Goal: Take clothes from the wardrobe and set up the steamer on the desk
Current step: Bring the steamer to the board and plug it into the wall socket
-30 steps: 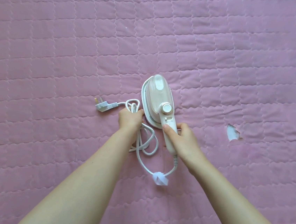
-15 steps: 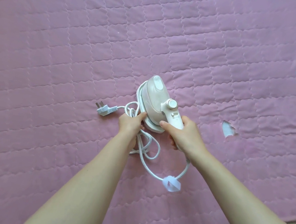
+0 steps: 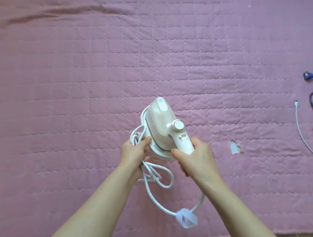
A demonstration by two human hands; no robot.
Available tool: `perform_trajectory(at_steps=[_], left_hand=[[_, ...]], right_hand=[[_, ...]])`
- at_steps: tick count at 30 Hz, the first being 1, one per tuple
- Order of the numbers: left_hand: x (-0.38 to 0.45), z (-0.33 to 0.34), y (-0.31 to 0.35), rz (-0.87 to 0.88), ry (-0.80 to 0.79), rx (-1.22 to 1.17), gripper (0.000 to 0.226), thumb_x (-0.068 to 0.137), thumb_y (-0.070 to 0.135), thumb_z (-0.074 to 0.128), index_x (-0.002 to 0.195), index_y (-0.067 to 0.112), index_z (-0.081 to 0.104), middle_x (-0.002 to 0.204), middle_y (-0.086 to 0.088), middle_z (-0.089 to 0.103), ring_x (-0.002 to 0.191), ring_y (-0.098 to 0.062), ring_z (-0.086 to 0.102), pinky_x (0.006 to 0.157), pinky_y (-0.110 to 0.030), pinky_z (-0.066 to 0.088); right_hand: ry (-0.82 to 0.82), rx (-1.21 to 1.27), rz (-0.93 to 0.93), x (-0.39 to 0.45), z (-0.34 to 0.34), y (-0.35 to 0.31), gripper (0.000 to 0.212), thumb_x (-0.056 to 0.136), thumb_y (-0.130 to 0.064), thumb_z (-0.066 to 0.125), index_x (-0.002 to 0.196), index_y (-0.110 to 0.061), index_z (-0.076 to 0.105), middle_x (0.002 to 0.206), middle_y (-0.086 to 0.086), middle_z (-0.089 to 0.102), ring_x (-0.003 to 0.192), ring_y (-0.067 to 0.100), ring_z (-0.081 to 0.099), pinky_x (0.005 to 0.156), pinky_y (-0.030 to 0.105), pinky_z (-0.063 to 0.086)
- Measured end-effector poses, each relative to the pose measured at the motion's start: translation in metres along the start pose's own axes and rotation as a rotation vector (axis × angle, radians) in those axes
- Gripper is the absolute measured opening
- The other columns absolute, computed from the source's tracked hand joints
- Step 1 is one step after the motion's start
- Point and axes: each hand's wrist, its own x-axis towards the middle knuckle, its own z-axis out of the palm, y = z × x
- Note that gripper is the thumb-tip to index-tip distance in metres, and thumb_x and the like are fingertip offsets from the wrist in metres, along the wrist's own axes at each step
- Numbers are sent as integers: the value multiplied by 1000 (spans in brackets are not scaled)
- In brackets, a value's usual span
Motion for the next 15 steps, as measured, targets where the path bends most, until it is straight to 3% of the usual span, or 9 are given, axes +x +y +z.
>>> perform_trajectory(at_steps=[7, 15], left_hand=[[-87, -56, 44, 76, -18, -60, 16, 86, 11, 69, 78, 19, 57, 66, 1, 46, 41, -9, 29, 40, -21, 34], [-183, -124, 85, 140, 15, -204, 18, 85, 6, 68, 80, 17, 55, 65, 2, 48, 42, -9, 26, 37, -20, 30]], right_hand=[[-24, -55, -88, -84, -10, -69, 15, 67, -20, 66, 76, -13, 56, 59, 5, 61, 43, 18, 54, 46, 36, 51], [-62, -45, -172, -183, -3, -135, 12, 69, -17, 67, 76, -13, 58, 57, 2, 60, 41, 14, 53, 41, 28, 46]])
